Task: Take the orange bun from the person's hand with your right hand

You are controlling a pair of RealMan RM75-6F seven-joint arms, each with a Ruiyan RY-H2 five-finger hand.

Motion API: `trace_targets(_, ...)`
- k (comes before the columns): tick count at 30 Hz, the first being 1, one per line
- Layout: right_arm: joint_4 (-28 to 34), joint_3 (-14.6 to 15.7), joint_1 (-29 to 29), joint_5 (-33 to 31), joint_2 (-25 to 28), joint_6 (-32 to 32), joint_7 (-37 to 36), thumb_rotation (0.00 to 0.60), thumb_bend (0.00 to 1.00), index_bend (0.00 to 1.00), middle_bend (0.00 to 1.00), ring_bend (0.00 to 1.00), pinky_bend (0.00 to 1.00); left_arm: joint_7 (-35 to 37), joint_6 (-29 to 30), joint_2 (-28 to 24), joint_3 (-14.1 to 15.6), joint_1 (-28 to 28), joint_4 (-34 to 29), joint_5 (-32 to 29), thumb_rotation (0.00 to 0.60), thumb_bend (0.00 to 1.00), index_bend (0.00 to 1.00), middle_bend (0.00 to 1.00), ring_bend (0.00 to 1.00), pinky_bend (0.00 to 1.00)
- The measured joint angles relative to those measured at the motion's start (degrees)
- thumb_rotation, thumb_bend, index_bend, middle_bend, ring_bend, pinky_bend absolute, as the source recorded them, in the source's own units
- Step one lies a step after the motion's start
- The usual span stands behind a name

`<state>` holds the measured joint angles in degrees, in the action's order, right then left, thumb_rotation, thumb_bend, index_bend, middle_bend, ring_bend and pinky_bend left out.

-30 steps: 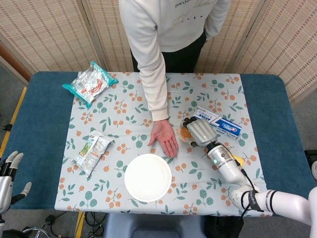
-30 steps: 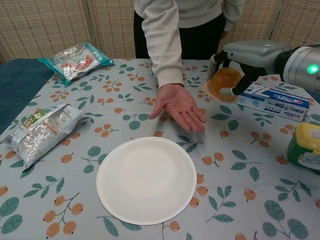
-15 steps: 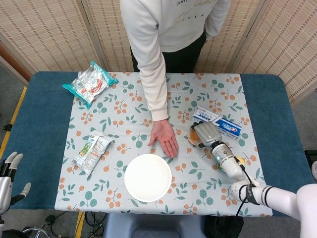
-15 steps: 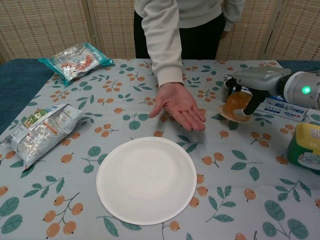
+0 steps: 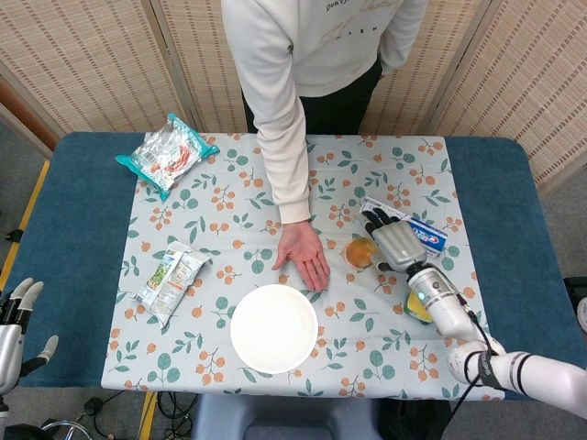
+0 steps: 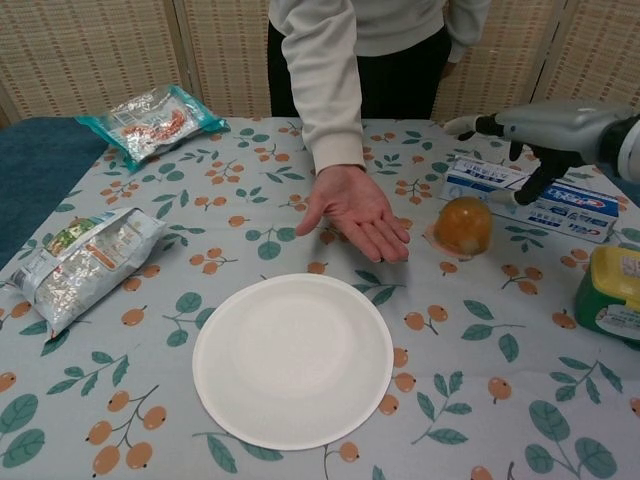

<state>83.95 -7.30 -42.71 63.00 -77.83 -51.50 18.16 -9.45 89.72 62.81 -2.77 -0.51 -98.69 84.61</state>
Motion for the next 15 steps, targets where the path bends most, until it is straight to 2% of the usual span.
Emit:
trace_targets(7, 6.61, 1.60, 7.10, 4.30, 8.15, -9.51, -2.51, 0.600, 0.41, 0.02, 0.19, 0.09, 0.26, -0.10, -0.61, 0.25, -0.27, -0.57, 0.09, -0.09, 0.600, 0.28, 0.07, 0.04, 0.11, 0.06)
trace_targets(15, 11.26, 5.63, 18.06, 11.12, 13.77, -22.75, -6.33, 0.600, 0.41, 0.07, 0.21, 0.11, 0.26, -1.12, -1.70, 0.68, -0.61, -1.62, -0.26, -0.14, 0.600, 0.28, 0.07, 0.04, 0.11, 0.06)
